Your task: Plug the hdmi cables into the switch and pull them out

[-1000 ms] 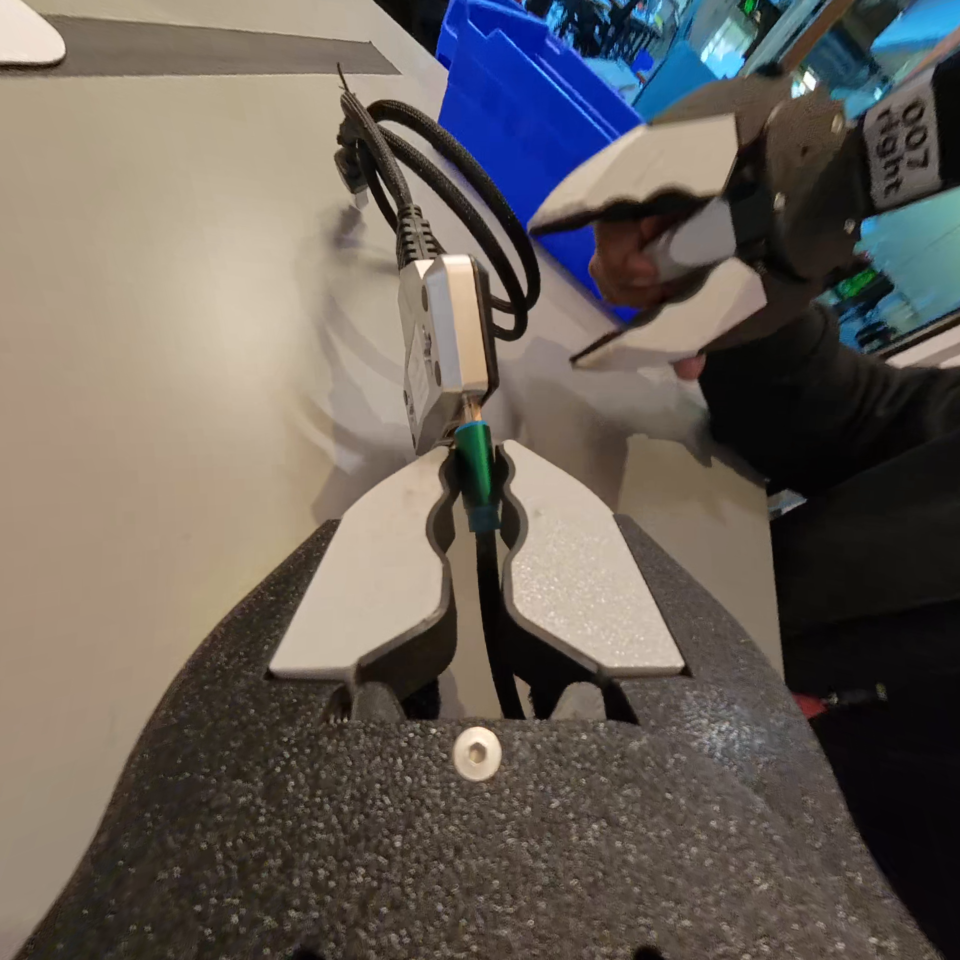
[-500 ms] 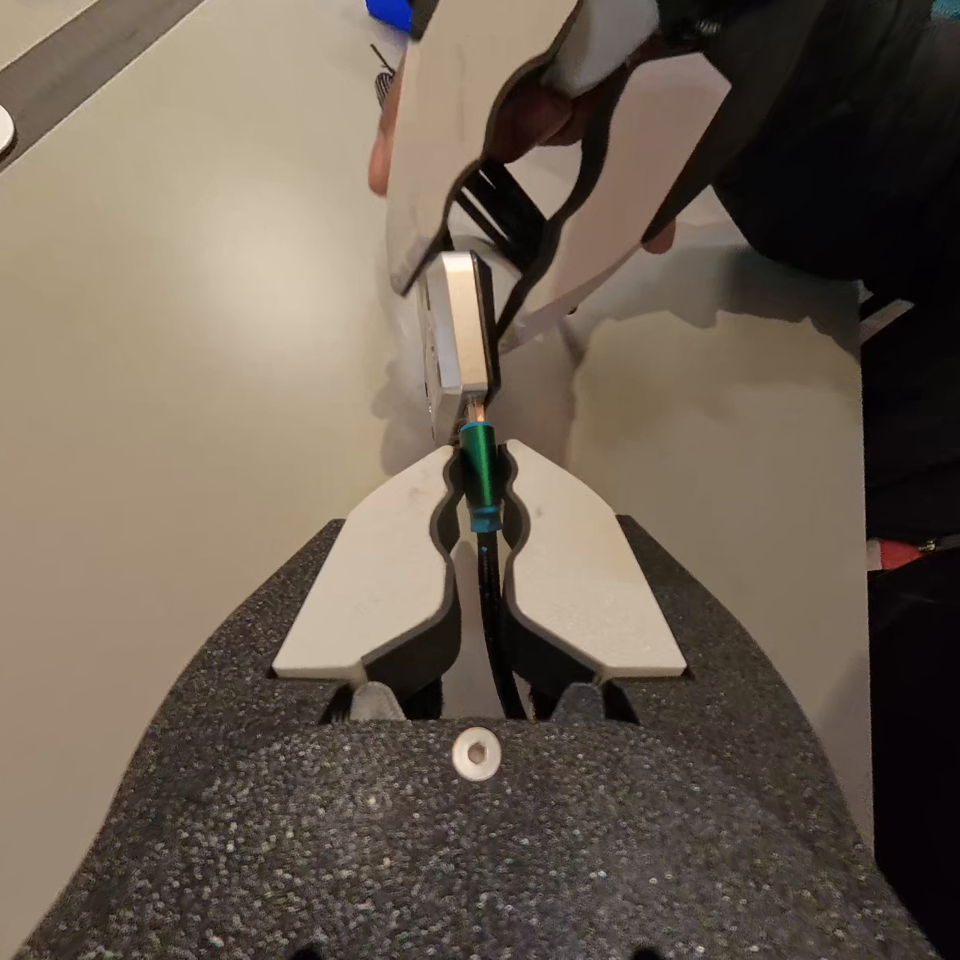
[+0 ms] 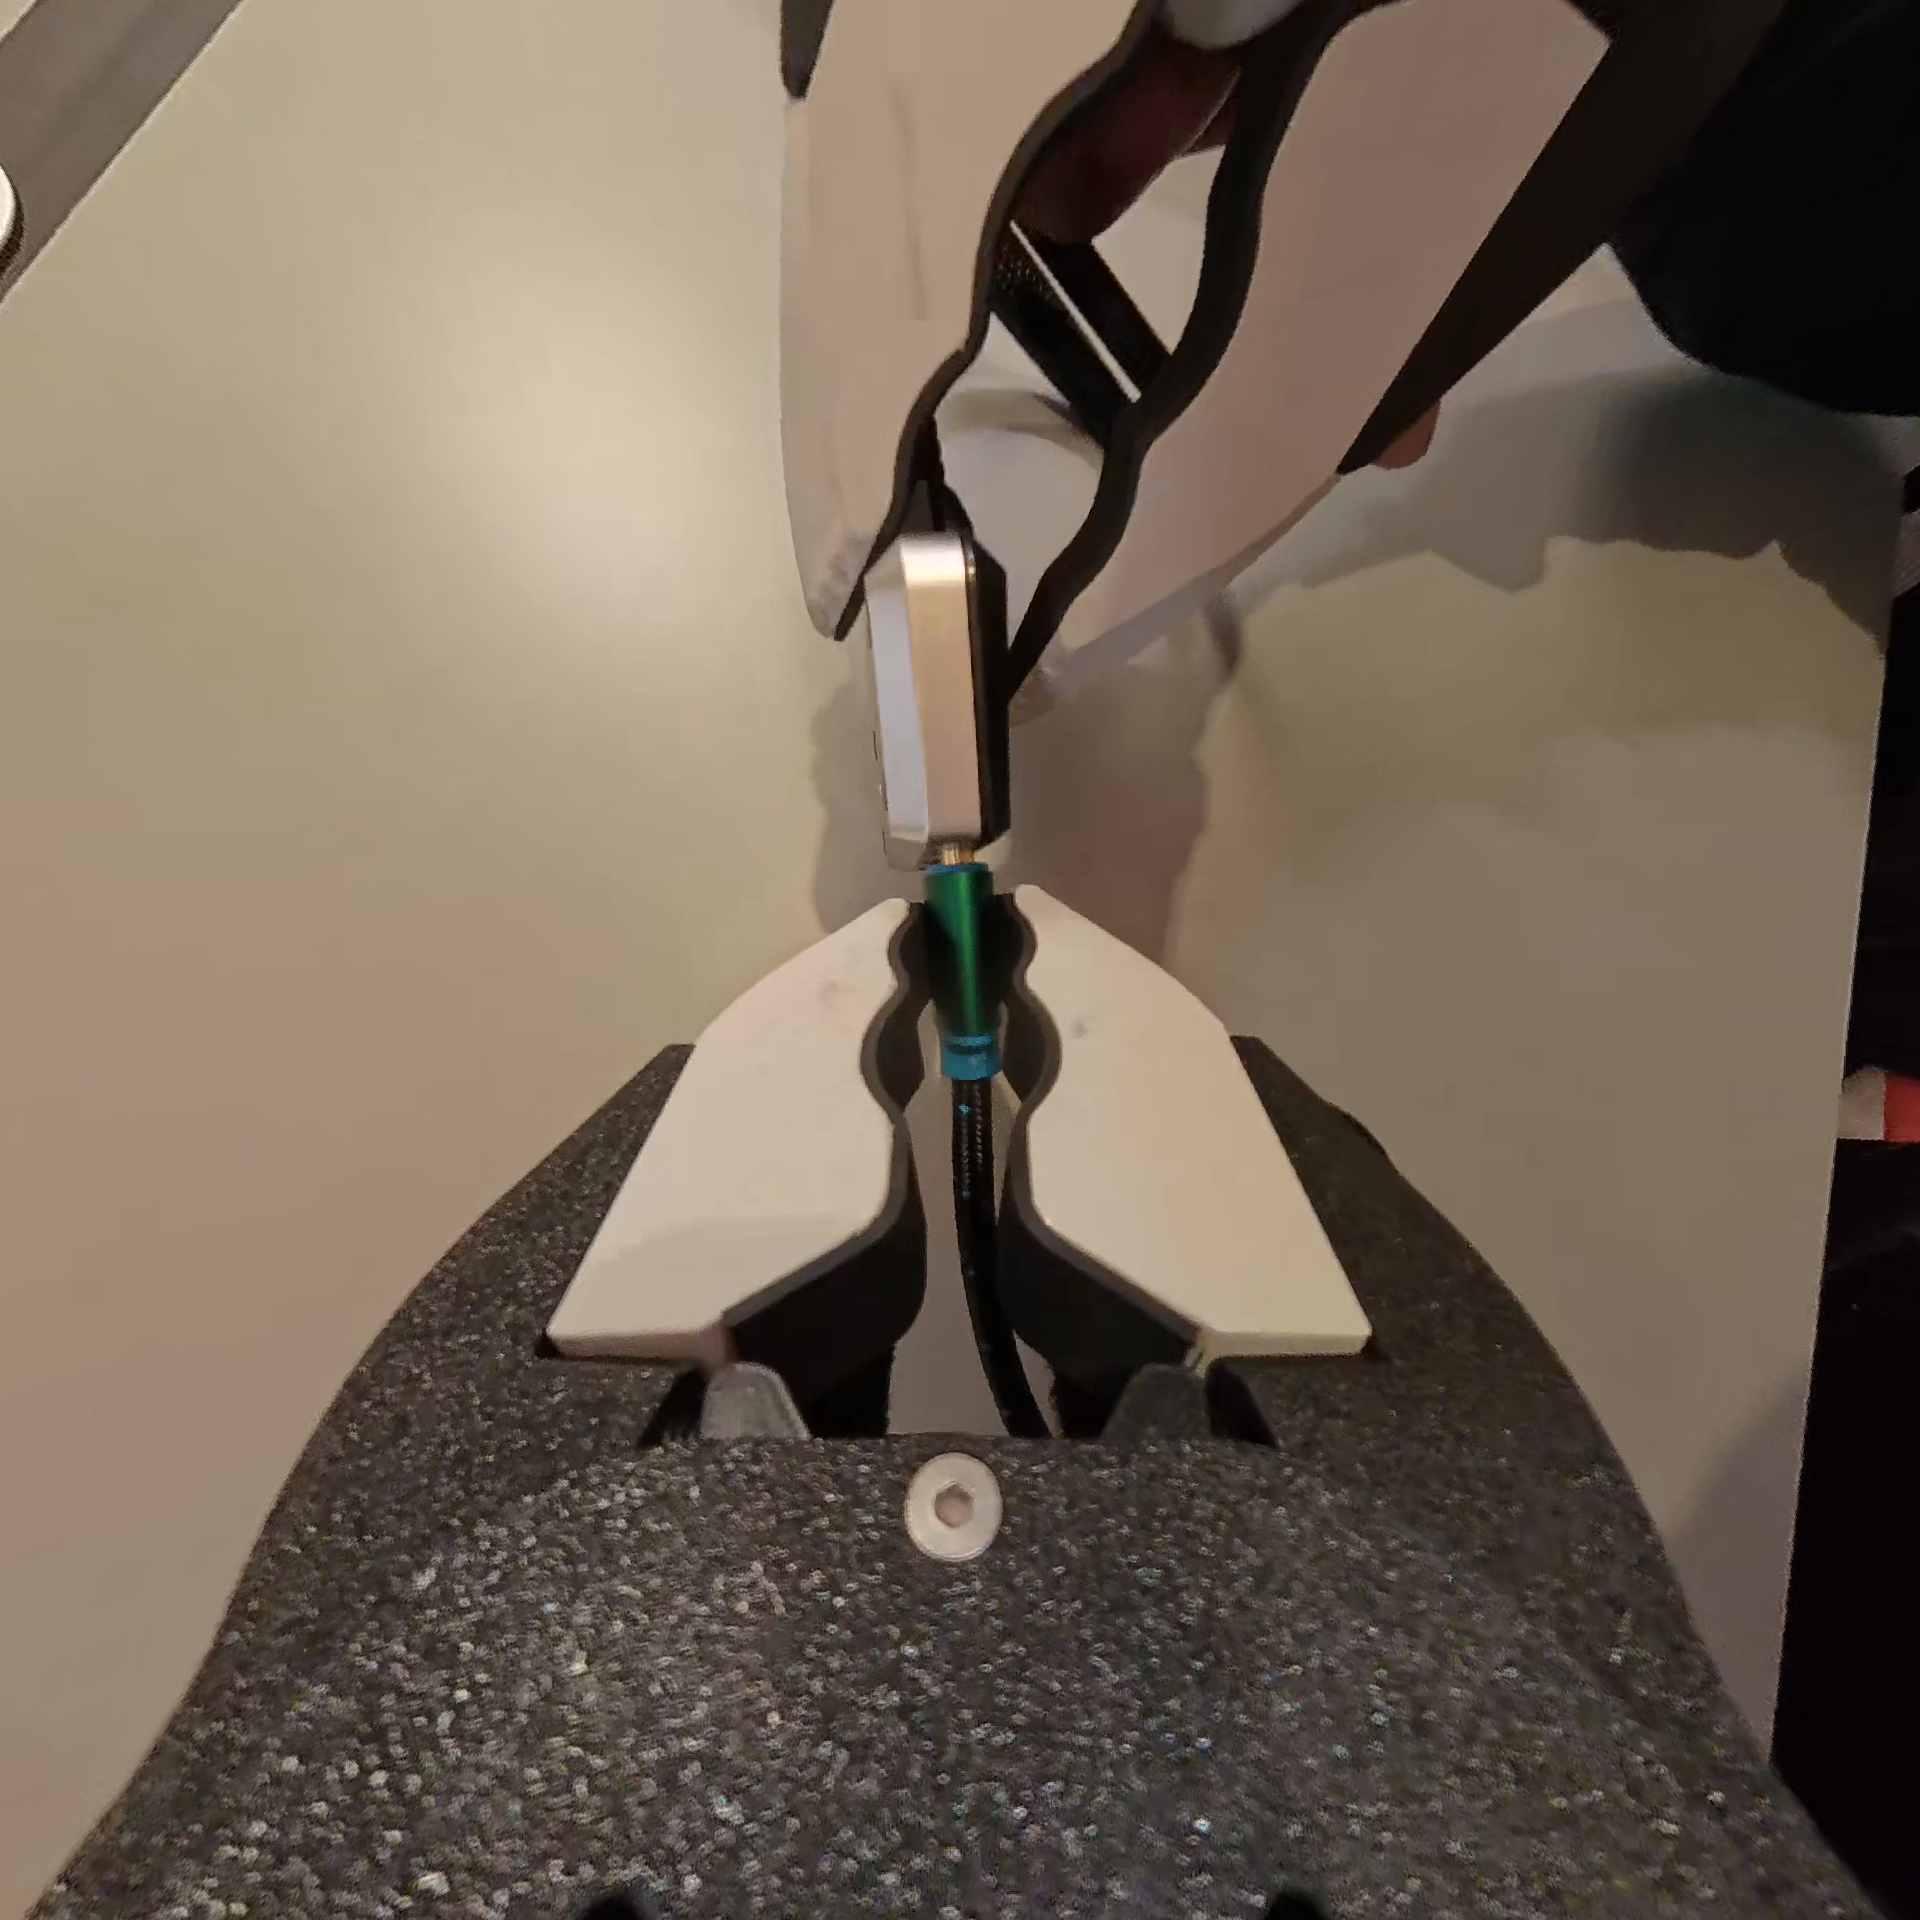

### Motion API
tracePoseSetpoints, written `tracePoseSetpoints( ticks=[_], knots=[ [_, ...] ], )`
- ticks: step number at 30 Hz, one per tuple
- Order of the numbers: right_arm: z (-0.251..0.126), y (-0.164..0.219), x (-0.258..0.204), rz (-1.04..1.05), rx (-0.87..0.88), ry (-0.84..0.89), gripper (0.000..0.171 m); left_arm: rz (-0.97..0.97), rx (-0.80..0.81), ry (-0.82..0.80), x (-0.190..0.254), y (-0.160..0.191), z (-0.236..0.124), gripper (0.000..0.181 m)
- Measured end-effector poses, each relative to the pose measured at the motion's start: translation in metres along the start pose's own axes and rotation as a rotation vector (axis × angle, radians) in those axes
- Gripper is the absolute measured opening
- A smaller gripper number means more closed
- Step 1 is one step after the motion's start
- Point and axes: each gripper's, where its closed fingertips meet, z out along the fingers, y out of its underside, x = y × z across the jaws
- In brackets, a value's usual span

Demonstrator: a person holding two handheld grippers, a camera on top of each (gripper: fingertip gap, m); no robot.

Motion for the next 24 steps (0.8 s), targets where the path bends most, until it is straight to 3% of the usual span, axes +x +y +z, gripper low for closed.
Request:
tracePoseSetpoints(
  ticks=[1,8,9,14,20,23,24],
  knots=[
    [0.001,0.002,0.0,-0.005,-0.022,0.009,0.025,0.004,-0.011,-0.006,-0.001,0.001,0.002,0.011],
    [0.011,0.027,0.005,0.11,-0.152,-0.012,0.026,-0.084,0.048,0.053,-0.009,0.003,0.024,0.011],
    [0.013,0.028,0.006,0.147,-0.142,-0.027,0.026,-0.097,0.081,0.047,-0.014,0.001,0.025,0.019],
    [0.016,0.034,0.018,0.304,-0.081,-0.056,0.027,-0.06,0.237,-0.119,-0.049,-0.005,0.014,0.065],
    [0.027,0.058,0.045,0.526,-0.039,-0.033,0.03,-0.046,0.459,-0.294,-0.076,-0.015,-0.016,0.075],
    [0.038,0.09,0.054,0.537,-0.158,0.044,0.02,0.002,0.547,-0.403,-0.086,-0.02,-0.034,0.074],
    [0.037,0.088,0.057,0.542,-0.126,0.065,0.019,0.017,0.564,-0.429,-0.088,-0.021,-0.039,0.073]
  ],
)
